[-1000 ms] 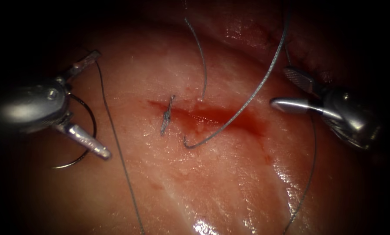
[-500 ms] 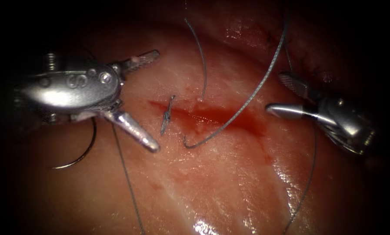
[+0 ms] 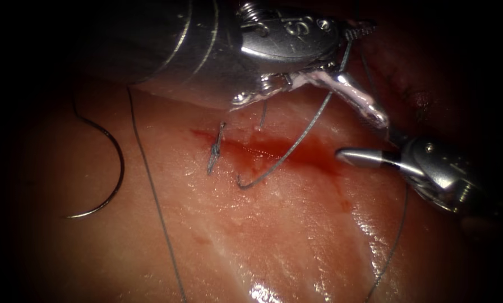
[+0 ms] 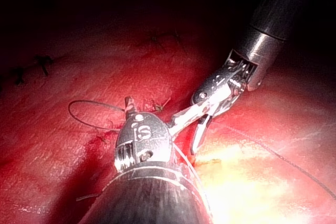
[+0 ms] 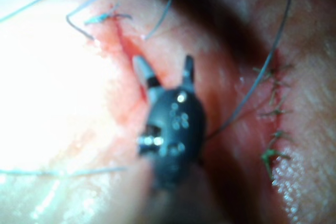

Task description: Wound Closure

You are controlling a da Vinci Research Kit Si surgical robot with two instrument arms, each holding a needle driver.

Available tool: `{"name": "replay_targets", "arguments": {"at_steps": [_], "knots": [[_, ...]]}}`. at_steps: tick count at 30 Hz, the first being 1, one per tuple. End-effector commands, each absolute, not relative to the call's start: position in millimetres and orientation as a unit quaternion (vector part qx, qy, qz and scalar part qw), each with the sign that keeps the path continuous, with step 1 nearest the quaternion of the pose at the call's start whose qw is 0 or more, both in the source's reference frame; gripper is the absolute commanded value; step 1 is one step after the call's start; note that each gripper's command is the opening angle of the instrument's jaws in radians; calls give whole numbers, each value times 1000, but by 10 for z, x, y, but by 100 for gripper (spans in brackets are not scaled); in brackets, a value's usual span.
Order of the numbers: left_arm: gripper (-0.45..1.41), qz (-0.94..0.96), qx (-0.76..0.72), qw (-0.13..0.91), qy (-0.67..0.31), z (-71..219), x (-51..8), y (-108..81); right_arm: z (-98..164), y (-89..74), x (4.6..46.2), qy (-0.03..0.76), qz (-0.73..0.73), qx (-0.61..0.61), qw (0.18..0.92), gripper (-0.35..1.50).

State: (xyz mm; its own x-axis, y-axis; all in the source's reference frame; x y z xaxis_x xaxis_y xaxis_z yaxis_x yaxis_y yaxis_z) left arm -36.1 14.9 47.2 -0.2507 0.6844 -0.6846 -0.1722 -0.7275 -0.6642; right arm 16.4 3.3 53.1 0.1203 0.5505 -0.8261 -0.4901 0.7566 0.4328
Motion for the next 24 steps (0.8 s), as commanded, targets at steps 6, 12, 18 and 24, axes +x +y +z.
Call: {"name": "replay_targets", "arguments": {"at_steps": [6,12,18,24], "knots": [[106,753,-544,282,-241,474,-354,148,538,30,174,564,348,28,748,146],[106,748,-544,284,-250,448,-320,154,539,30,174,564,349,28,748,146],[103,747,-547,295,-237,449,-311,169,539,29,177,564,349,27,748,146],[103,742,-541,312,-244,479,-320,163,539,27,177,563,348,27,749,146]]}}
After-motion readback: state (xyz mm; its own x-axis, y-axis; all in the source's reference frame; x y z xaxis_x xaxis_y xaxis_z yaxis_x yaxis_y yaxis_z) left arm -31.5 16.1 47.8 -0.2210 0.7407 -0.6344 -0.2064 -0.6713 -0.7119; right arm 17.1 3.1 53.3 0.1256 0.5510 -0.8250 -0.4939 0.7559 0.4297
